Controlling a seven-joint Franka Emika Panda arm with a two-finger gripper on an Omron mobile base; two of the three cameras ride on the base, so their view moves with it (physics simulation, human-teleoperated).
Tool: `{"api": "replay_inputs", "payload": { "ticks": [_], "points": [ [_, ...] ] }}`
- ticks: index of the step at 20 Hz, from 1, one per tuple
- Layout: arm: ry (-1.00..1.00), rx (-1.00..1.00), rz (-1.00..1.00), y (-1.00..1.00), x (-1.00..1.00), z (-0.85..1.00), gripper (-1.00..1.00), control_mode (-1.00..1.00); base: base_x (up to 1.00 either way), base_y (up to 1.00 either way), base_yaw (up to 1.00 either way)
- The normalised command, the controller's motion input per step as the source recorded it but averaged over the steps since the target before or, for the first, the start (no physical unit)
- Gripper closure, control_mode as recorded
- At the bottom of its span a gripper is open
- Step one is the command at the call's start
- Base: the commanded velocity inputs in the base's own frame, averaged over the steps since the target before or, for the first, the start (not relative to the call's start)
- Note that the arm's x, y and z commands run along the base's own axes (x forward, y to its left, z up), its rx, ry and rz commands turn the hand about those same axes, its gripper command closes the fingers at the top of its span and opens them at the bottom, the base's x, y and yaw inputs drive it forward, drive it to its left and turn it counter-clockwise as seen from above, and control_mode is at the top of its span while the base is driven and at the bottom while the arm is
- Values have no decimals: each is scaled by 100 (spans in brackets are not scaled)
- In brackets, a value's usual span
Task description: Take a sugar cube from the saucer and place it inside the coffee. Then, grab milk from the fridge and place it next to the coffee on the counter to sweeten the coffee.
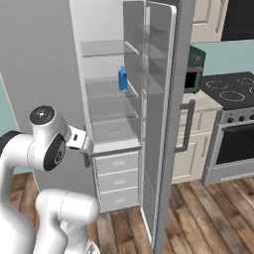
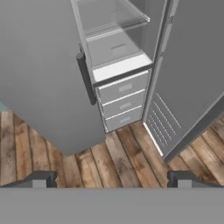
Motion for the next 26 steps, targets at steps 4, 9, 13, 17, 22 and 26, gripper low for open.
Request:
{"api": "replay_inputs", "payload": {
  "ticks": [4, 9, 13, 17, 22, 26],
  "points": [
    [0, 0, 0, 0, 0, 0, -100, 100, 38, -22, 26],
    [0, 0, 0, 0, 0, 0, -100, 100, 36, -24, 26],
    [0, 0, 0, 0, 0, 0, -100, 100, 46, -28, 23],
    [0, 0, 0, 0, 0, 0, -100, 100, 64, -17, 16],
    [0, 0, 0, 0, 0, 0, -100, 100, 55, -7, 13],
    [0, 0, 0, 0, 0, 0, -100, 100, 40, -19, 9]
  ]
}}
